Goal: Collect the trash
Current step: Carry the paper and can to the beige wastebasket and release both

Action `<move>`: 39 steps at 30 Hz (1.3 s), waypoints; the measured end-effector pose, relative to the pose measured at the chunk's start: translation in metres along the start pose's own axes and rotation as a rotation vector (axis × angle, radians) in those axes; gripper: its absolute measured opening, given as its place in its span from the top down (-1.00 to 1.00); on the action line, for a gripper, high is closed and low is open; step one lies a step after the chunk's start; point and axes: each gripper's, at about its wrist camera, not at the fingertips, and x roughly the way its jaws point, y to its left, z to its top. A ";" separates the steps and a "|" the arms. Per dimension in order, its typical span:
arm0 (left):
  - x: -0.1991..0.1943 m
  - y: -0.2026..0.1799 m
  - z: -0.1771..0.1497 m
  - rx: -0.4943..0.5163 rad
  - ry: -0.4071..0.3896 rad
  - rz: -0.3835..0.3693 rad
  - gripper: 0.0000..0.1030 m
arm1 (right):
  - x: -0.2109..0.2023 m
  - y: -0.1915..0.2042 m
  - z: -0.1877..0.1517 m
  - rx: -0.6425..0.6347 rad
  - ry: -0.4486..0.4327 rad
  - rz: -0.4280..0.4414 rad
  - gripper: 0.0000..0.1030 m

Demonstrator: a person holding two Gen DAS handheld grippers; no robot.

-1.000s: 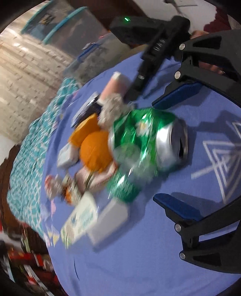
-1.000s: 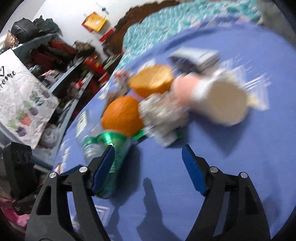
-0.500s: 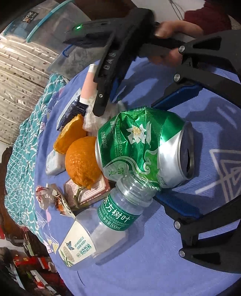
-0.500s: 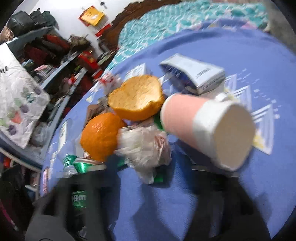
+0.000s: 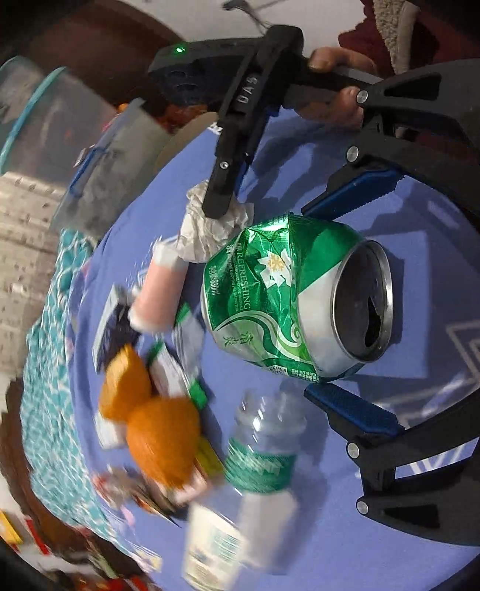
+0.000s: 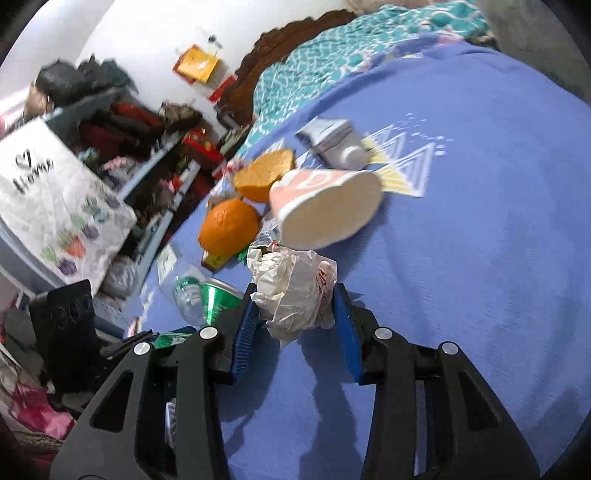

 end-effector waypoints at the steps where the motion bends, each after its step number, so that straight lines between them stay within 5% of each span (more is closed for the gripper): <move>1: 0.005 -0.006 0.003 0.017 0.010 0.019 -0.67 | -0.003 -0.004 0.000 0.011 -0.007 -0.009 0.16; 10: 0.029 -0.022 0.021 0.017 0.044 0.013 -0.68 | -0.026 -0.022 -0.004 0.040 -0.031 -0.006 0.16; 22: 0.039 -0.105 0.066 0.194 0.044 -0.187 -0.68 | -0.087 -0.082 0.009 0.131 -0.191 -0.039 0.16; 35: 0.168 -0.243 0.190 0.375 0.120 -0.345 -0.69 | -0.203 -0.209 0.062 0.297 -0.460 -0.453 0.08; 39: 0.213 -0.288 0.224 0.358 0.168 -0.364 -0.79 | -0.217 -0.235 0.075 0.375 -0.481 -0.501 -0.41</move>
